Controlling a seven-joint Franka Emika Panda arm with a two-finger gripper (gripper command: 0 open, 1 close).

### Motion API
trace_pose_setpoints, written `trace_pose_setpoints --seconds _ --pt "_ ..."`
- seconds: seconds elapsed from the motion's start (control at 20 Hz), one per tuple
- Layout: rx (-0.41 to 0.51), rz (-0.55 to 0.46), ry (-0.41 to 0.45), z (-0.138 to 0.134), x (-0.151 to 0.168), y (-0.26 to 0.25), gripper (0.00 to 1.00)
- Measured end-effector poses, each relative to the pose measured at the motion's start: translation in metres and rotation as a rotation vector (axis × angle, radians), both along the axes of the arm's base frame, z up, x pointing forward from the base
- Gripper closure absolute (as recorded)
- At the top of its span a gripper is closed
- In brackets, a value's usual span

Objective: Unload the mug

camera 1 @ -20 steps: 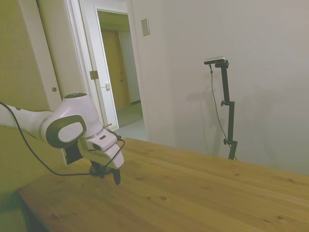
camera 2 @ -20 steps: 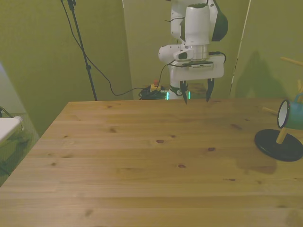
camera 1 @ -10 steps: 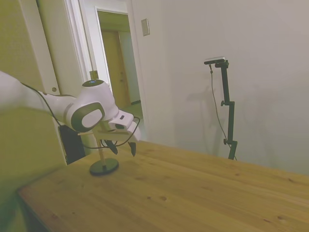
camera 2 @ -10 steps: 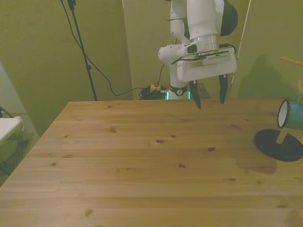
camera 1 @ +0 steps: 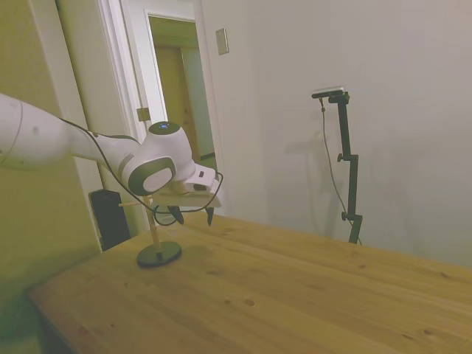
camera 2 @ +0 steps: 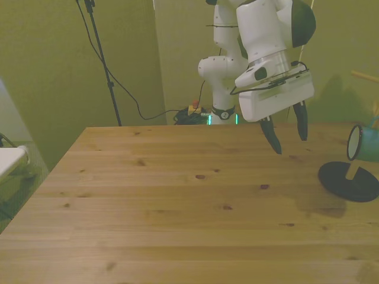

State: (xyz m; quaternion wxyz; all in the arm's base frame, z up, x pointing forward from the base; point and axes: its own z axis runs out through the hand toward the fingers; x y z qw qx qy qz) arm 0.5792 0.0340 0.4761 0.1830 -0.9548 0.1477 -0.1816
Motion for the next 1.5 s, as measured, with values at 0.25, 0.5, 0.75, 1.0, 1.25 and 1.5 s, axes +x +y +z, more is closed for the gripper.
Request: trace_pose_setpoints --seconds 0.25,0.5,0.75,1.0,1.25,1.5 --pt "0.057 0.180 -0.009 -0.011 0.033 0.017 0.00" --pt "0.065 0.300 -0.058 -0.016 0.046 0.034 0.00" --pt "0.119 0.425 -0.090 -0.029 0.061 0.055 0.00" --pt "0.164 0.509 -0.065 -0.032 0.072 0.063 0.00" --pt "0.182 0.581 -0.110 -0.040 0.079 0.077 0.00" --pt "0.198 0.617 -0.137 -0.045 0.084 0.076 0.00"
